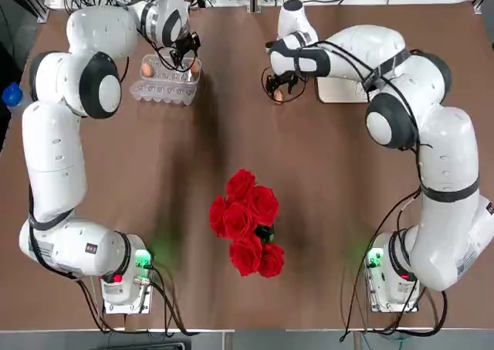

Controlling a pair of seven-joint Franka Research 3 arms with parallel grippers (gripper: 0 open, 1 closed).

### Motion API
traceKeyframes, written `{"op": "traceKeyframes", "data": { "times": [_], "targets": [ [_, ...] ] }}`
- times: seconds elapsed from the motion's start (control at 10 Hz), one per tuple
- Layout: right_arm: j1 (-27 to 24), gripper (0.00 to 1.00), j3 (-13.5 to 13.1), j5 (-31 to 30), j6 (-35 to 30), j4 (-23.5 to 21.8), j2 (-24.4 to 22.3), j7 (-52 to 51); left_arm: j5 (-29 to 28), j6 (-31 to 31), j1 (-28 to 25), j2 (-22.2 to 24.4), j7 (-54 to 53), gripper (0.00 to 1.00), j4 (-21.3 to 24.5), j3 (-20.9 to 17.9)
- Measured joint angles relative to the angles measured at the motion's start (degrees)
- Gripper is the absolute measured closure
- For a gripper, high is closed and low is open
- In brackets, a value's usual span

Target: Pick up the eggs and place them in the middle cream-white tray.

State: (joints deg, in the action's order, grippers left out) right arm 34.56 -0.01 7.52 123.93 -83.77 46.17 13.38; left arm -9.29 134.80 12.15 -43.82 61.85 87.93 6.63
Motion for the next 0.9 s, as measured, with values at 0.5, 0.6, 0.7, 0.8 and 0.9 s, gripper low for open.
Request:
{"op": "traceKeyframes", "data": {
  "times": [0.5,0.6,0.7,0.8,0.9],
  "targets": [
    [0.5,0.12,-0.01,-0.05,7.32,0.01,1.56,4.32,0.01,0.09,0.08,-0.01,0.39,0.13,2.47,0.23],
    [0.54,0.14,-0.01,-0.05,7.37,0.01,1.6,4.36,0.01,0.1,0.08,-0.01,0.42,0.15,2.48,0.23],
    [0.54,0.14,-0.01,-0.06,7.36,0.01,1.63,4.37,0.01,0.11,0.04,0.01,0.6,0.21,2.48,0.23],
    [0.54,0.14,-0.02,-0.07,7.3,0.01,1.68,4.37,0.01,0.12,-0.03,0.05,0.66,0.38,2.48,0.23],
    [0.54,0.14,-0.04,-0.09,7.27,0.01,1.74,4.37,0.01,0.12,-0.14,0.17,0.66,0.48,2.47,0.22]
  ]
}}
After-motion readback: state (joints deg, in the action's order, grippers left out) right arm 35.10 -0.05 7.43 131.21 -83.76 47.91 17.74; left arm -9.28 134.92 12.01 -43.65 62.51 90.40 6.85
